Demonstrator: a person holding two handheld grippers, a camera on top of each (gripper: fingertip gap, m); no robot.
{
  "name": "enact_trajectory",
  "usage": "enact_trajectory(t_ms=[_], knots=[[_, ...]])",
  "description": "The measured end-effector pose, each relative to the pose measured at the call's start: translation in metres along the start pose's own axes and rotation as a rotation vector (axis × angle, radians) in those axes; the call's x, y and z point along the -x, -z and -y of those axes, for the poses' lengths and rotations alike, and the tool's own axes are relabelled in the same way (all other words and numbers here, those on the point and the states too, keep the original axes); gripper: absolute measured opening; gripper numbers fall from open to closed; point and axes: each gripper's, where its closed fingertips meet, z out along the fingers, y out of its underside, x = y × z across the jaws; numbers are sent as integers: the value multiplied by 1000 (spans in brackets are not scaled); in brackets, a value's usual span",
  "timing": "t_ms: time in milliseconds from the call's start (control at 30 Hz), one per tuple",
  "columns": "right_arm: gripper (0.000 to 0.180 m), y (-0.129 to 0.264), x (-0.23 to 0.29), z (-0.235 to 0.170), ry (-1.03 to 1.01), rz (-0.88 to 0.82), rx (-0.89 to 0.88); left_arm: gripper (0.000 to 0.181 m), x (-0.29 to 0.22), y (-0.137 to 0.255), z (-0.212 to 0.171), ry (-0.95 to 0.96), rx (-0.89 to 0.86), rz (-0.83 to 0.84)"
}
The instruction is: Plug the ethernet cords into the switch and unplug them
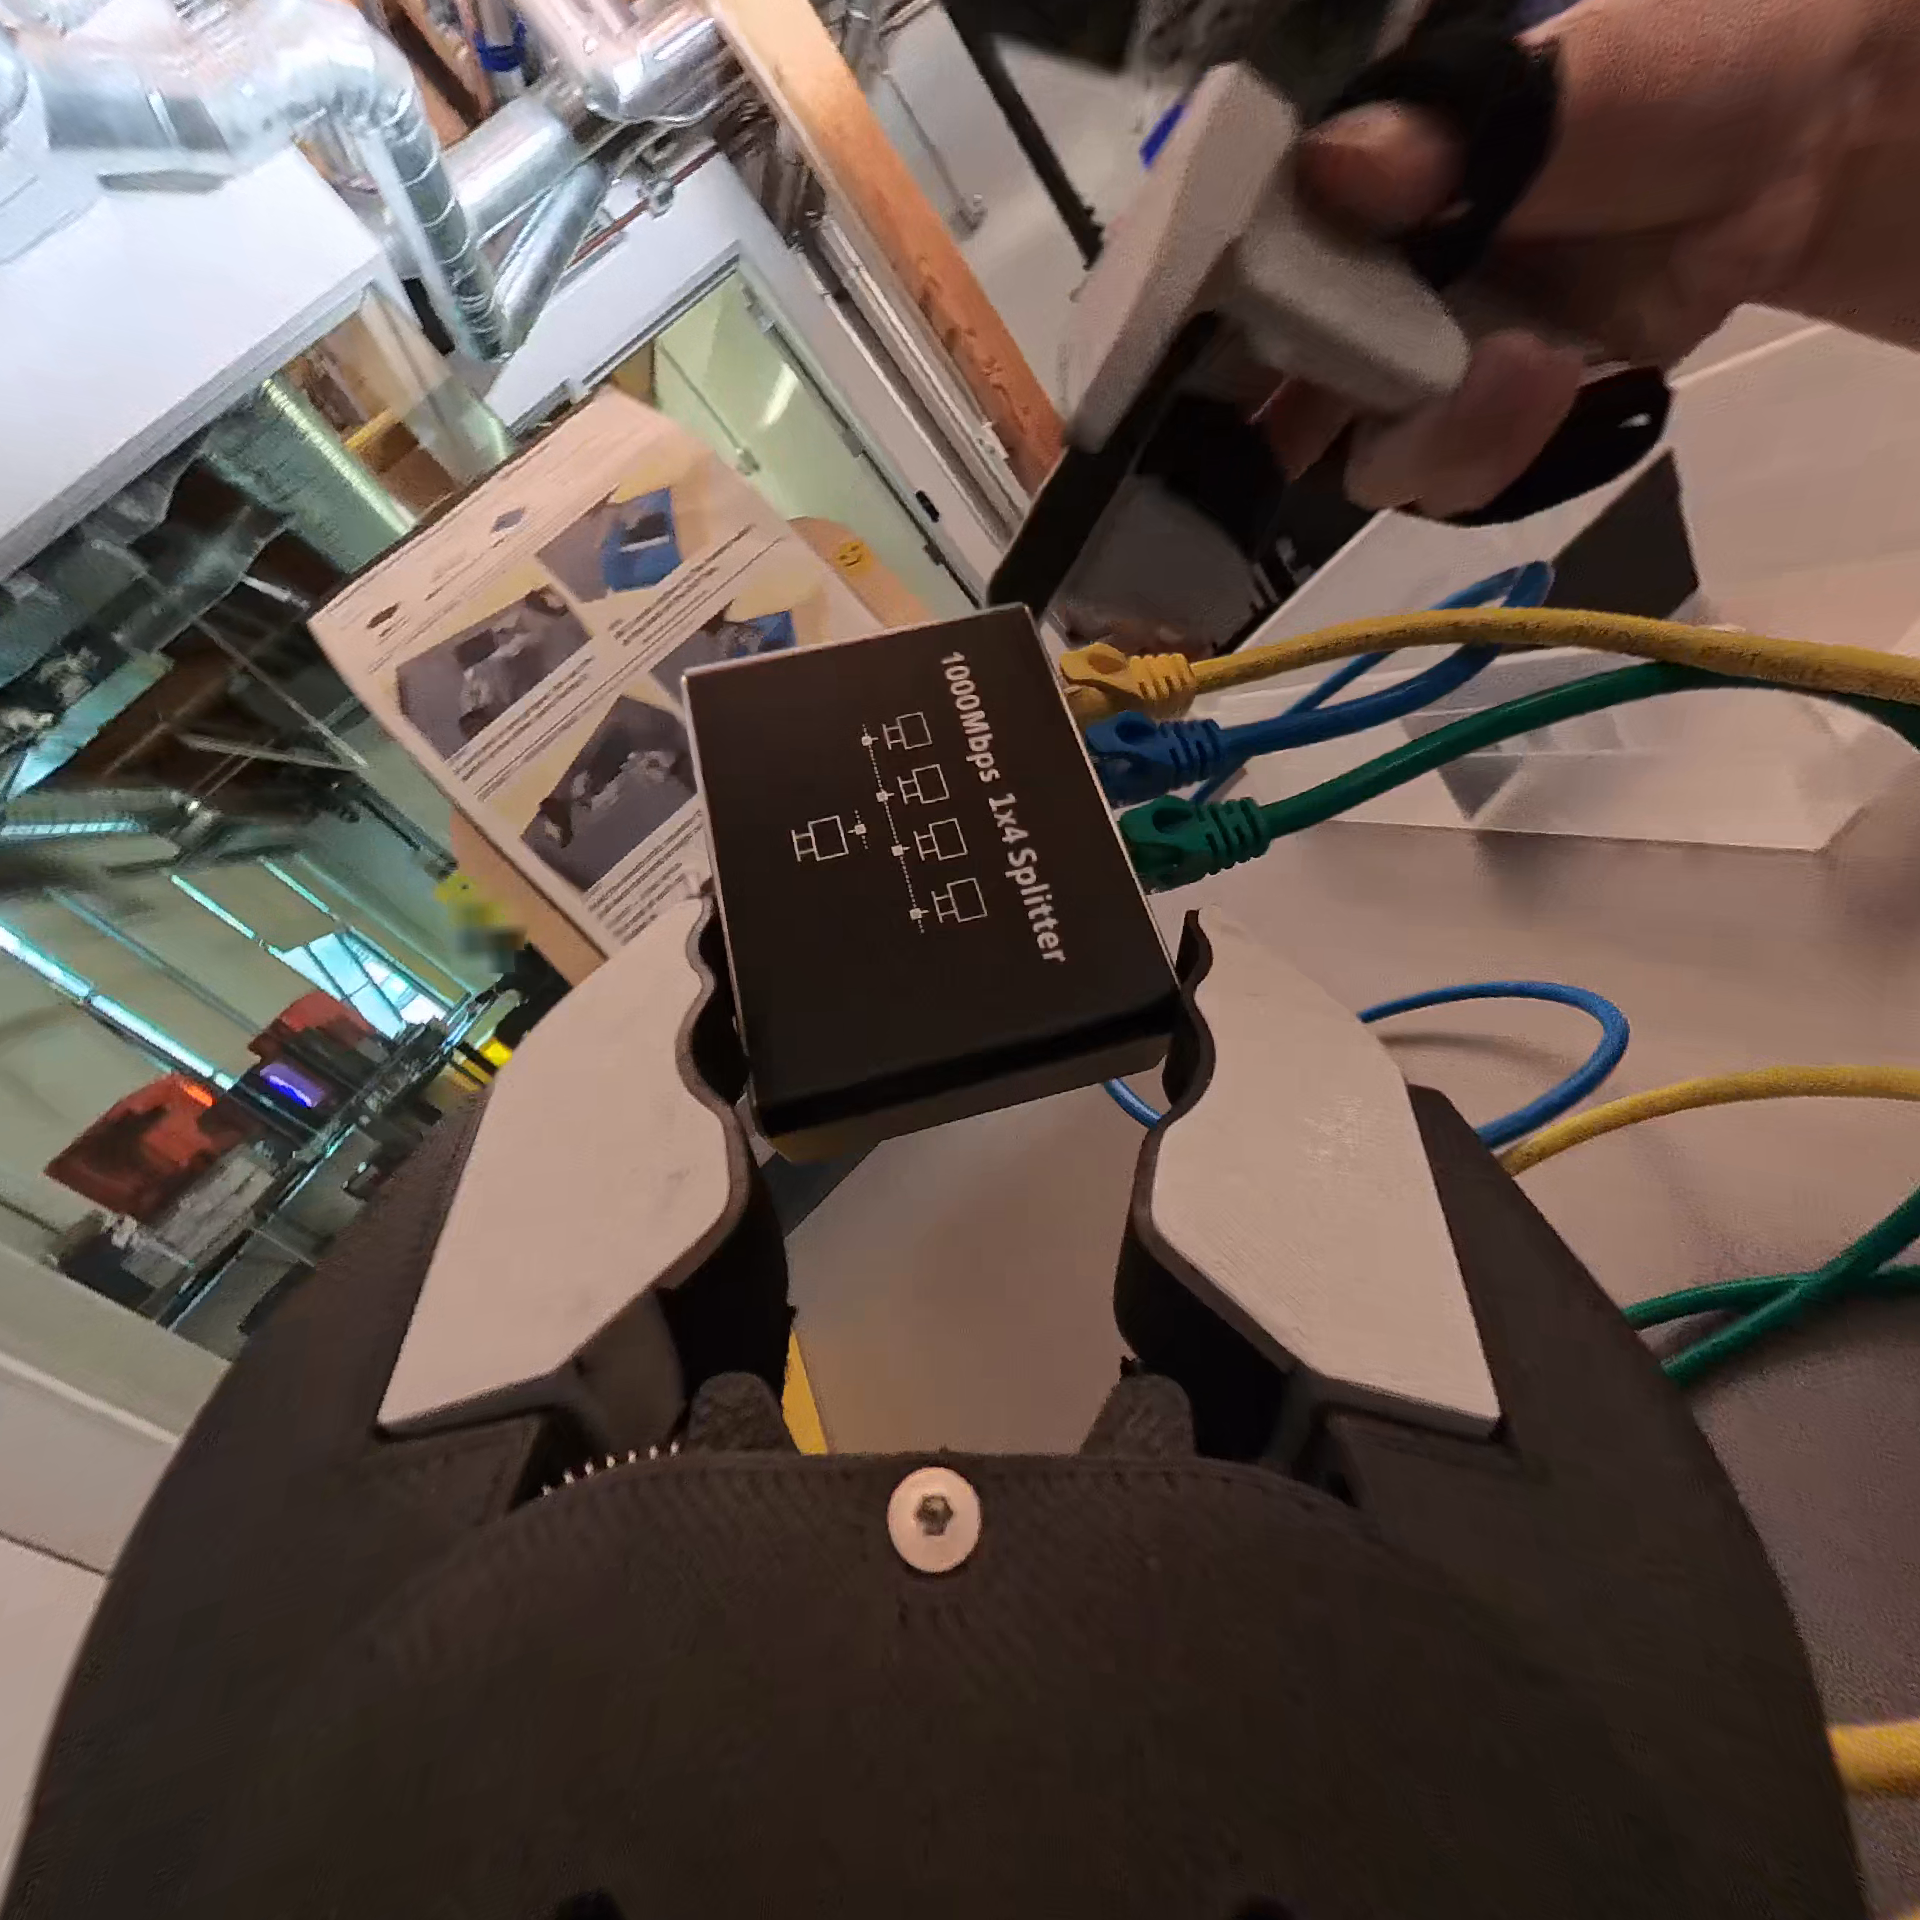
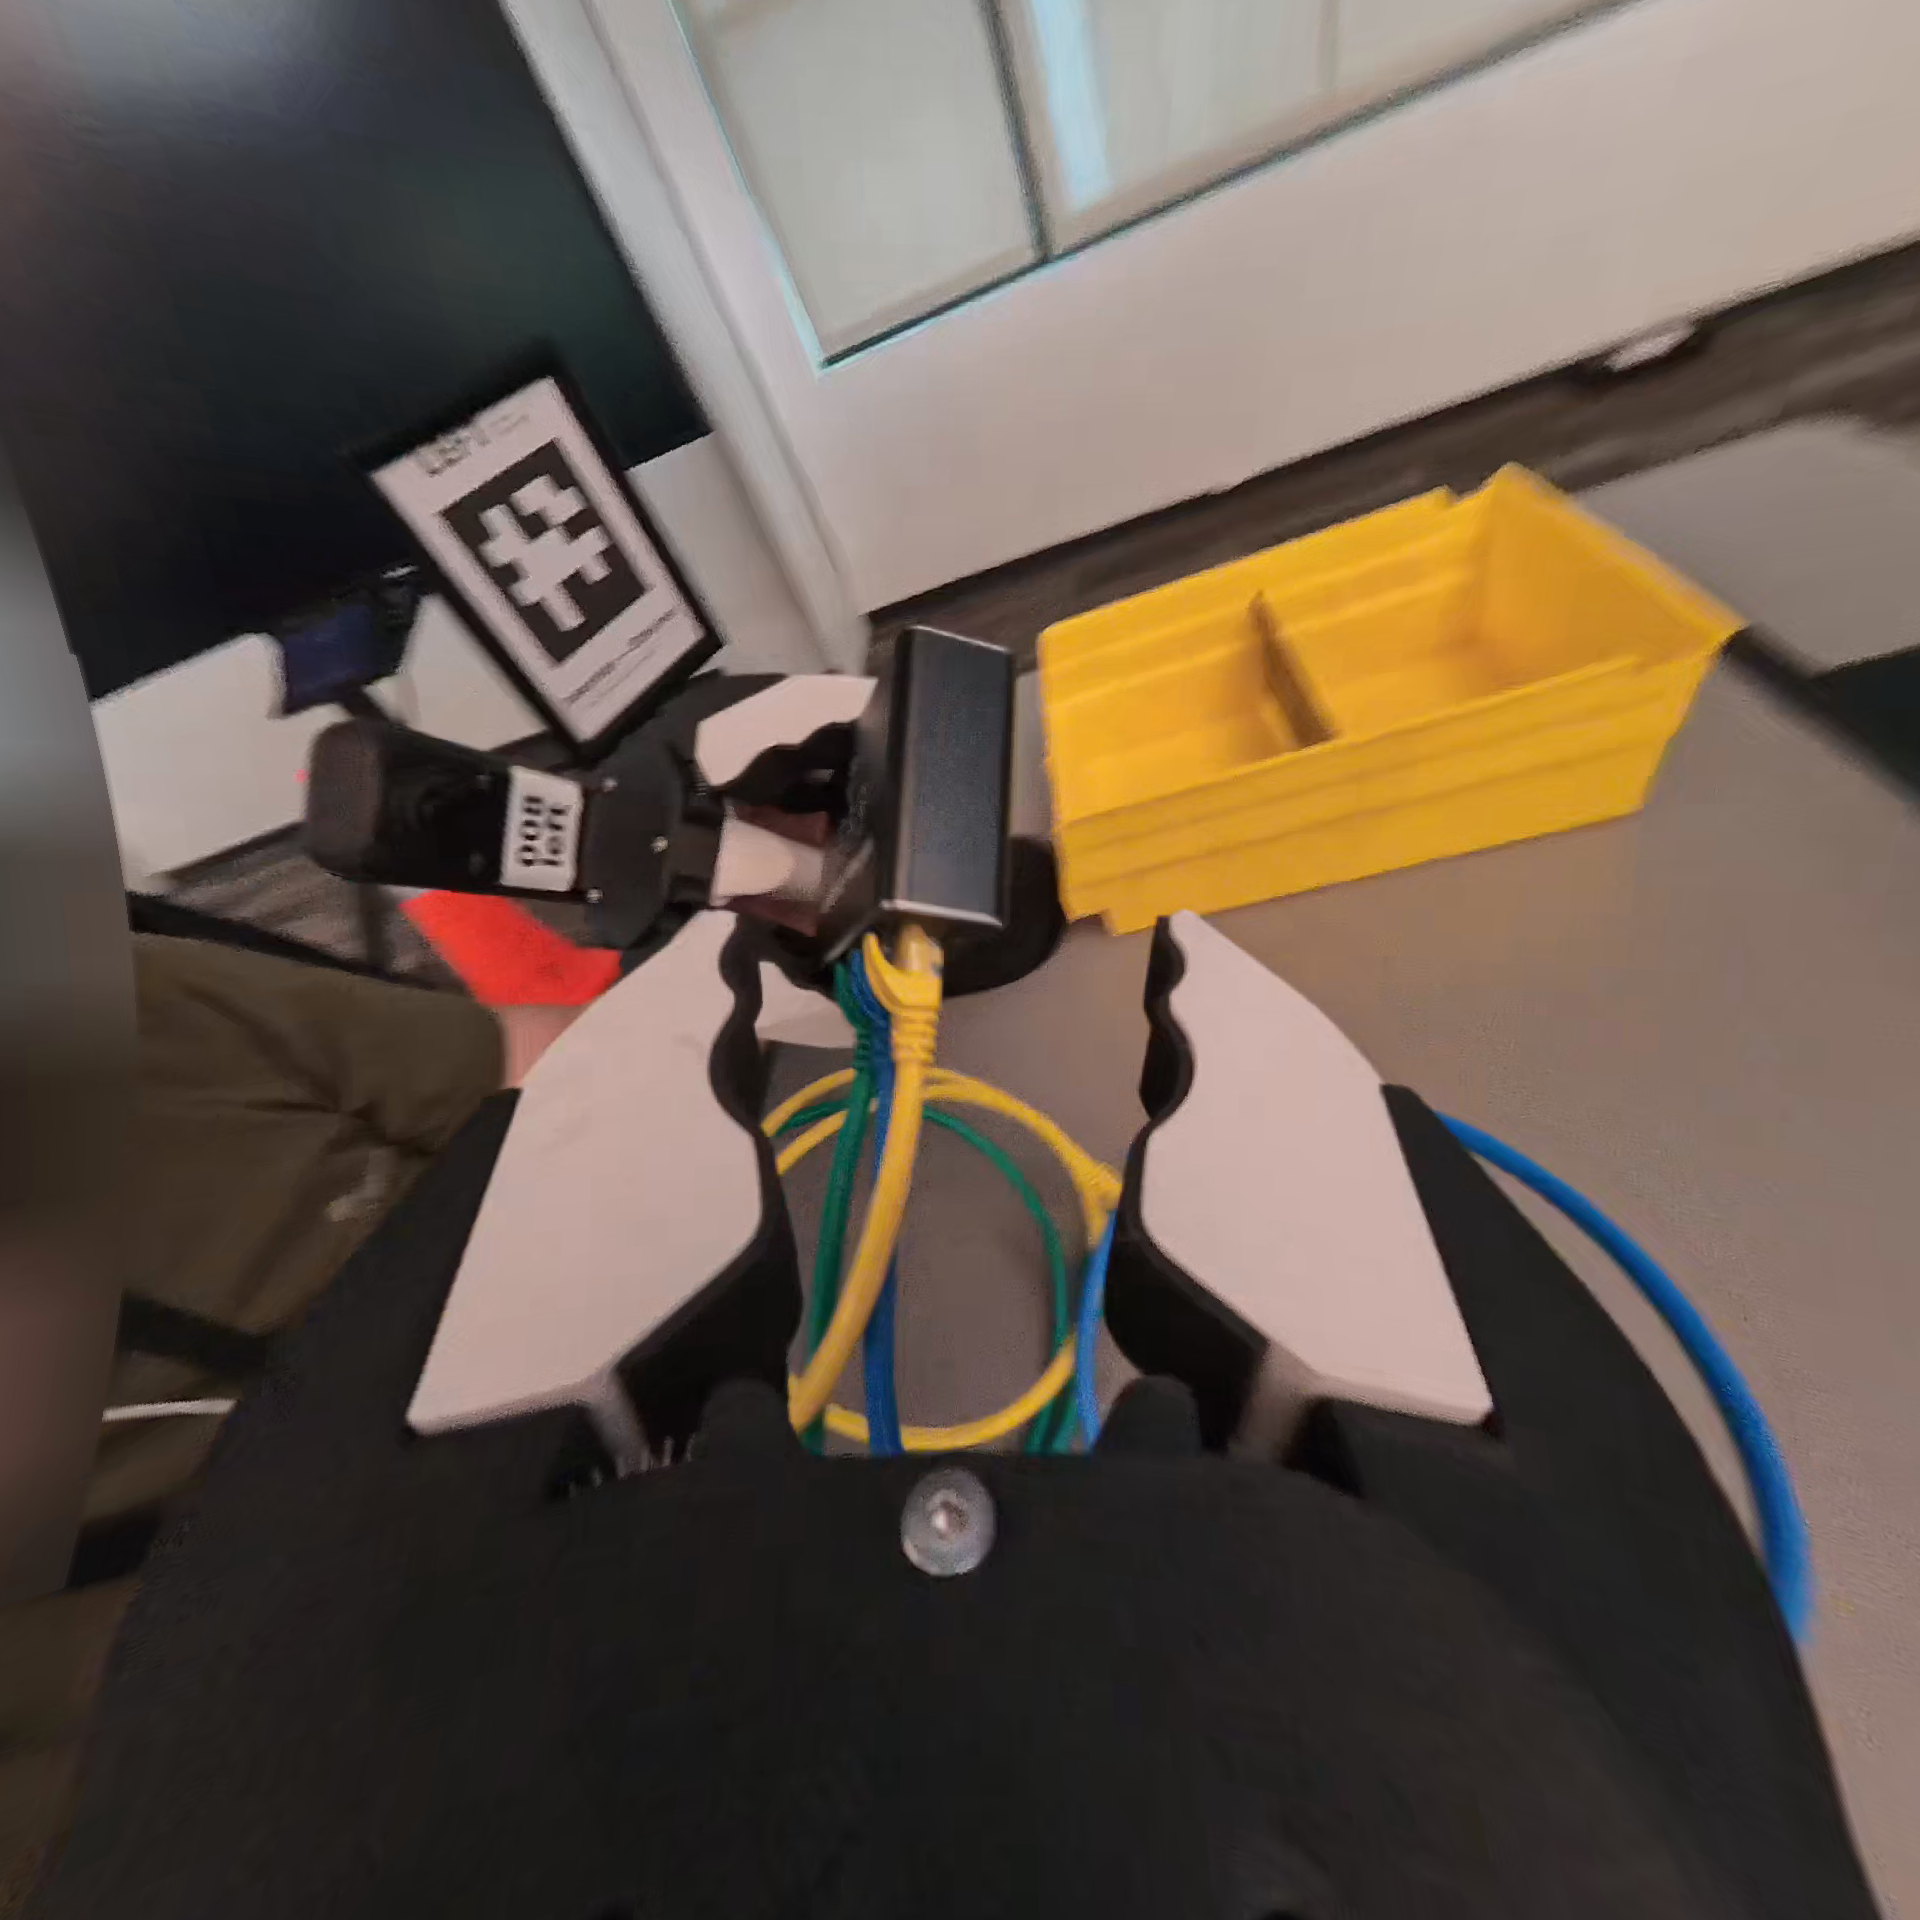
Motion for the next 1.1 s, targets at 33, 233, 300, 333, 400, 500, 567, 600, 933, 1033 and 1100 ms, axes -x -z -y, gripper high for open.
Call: enact_trajectory(t_ms=[33,233,300,333,400,500,567,600,933,1033,1100], knots=[[72,-3,4,-5,-49,58,30,80,-7,-2,3,-15,-5,-18],[57,-18,7,-41,-135,167,227,80,-44,-9,14,-50,-60,-170],[46,-19,16,-51,-163,237,289,80,-55,-12,11,-59,-60,-225],[40,-20,20,-57,-168,264,324,80,-59,-14,10,-60,-53,-248],[39,-20,15,-64,-164,241,372,80,-61,-17,5,-74,-43,-256],[37,-21,4,-62,-192,206,366,80,-58,-25,-4,-67,-24,-223],[37,-20,-2,-56,-193,195,323,80,-49,-26,-6,-39,-27,-185],[37,-18,-4,-52,-194,188,302,84,-44,-24,-7,-5,-28,-172],[36,7,-28,-27,-127,50,164,90,-43,50,-52,703,140,-492],[37,9,-30,-24,-115,30,150,106,-72,74,-64,523,232,-539],[36,10,-29,-23,-117,33,143,114,-91,74,-74,355,297,-498]])
